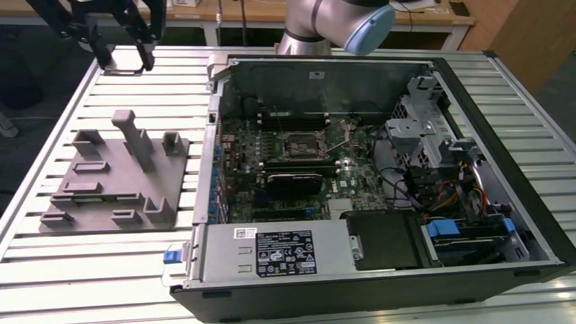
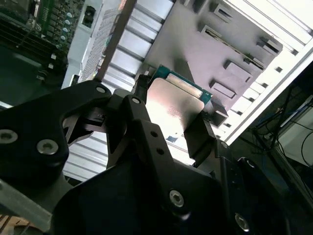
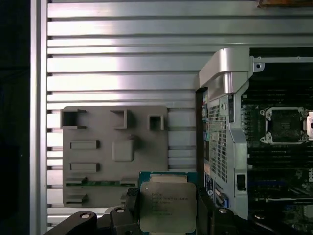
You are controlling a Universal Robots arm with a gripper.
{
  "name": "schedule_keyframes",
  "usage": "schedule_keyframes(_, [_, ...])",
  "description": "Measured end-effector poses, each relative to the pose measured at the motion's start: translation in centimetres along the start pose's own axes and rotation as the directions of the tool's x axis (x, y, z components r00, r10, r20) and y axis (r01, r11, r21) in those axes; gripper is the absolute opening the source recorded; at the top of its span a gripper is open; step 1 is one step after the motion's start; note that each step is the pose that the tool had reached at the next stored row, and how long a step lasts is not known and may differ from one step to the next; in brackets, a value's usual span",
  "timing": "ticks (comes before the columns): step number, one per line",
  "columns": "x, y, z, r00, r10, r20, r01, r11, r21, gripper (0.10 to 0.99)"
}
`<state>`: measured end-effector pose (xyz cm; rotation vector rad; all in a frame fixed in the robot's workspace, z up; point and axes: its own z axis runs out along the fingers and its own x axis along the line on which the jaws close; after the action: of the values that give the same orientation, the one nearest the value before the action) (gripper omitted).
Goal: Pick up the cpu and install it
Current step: 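Pick up the cpu and move it towards the insertion slot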
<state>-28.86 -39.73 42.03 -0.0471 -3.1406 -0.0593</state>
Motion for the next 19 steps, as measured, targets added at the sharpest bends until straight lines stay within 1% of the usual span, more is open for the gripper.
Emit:
schedule_keyframes(5, [-1.67, 0.05, 0.01, 1.0, 0.0, 0.0001, 0.0, 1.0, 0.0, 0.553])
schedule_keyframes(8, [-2.86, 0.1, 0.0, 1.0, 0.0, 0.0, 0.0, 1.0, 0.0, 0.553])
schedule_keyframes(19, [-7.89, 0.28, 0.01, 1.0, 0.0, 0.0, 0.0, 1.0, 0.0, 0.553])
